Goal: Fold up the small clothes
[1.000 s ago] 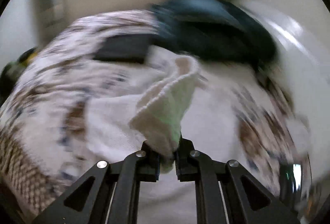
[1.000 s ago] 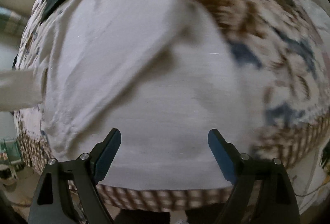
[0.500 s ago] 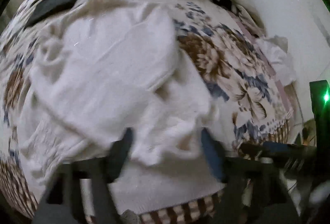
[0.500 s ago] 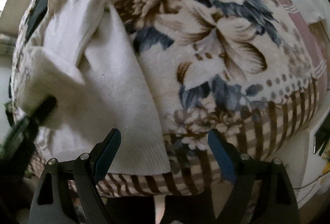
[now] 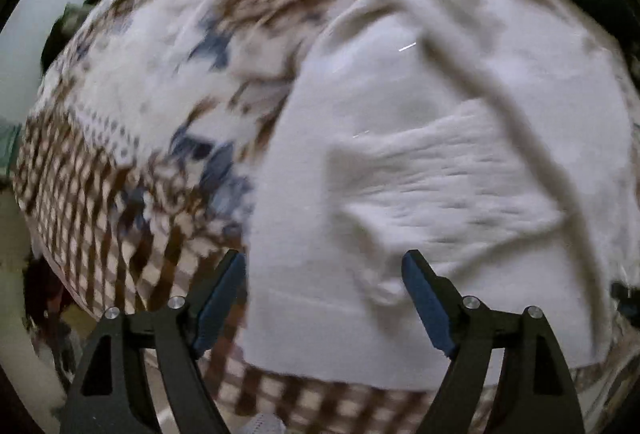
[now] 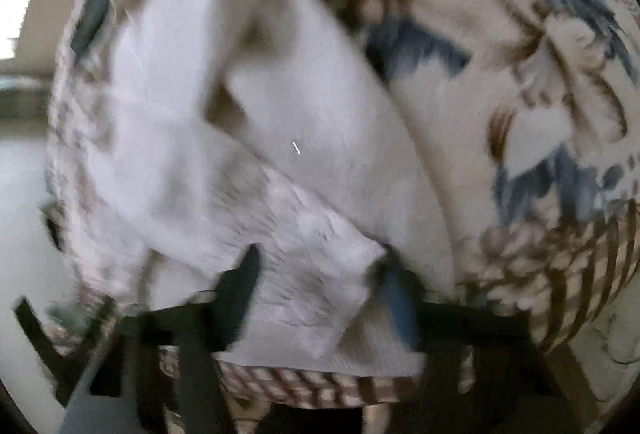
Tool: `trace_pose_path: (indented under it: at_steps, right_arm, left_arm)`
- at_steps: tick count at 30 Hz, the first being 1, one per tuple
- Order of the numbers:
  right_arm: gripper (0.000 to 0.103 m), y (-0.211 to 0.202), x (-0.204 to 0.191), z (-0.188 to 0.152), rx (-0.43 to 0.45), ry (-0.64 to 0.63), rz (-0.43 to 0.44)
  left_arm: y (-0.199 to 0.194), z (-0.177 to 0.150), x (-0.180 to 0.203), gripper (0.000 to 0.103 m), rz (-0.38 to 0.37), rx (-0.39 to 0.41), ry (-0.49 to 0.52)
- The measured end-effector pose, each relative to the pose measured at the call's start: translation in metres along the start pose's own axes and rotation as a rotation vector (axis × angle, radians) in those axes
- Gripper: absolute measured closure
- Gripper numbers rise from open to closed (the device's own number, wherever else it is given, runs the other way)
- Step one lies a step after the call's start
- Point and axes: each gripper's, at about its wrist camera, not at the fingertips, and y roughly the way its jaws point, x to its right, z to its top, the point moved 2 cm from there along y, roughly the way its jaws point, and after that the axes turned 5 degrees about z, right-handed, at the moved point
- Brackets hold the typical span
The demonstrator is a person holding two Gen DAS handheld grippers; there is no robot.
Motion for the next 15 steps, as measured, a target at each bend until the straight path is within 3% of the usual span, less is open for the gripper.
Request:
trace_pose_path:
  at_steps: [4, 5, 15]
  right_arm:
    - [0.062, 0.012, 0.000, 0.001, -0.005, -0.025, -0.077]
    - [0.062, 0.011, -0.001, 0.002, -0.009, -0.023, -0.089]
    - [0.062, 0.025, -0.039, 0.017, -0.058, -0.011, -0.207]
  left_arm:
    - [0.027, -0.003, -0.005, 0.023, -0.024, -0.029, -0.058]
    - [0.030, -0.003, -0.003, 0.023, -0.051, -0.004, -0.078]
    - [0.032, -0.007, -0.002, 0.021, -0.136, -0.036, -0.068]
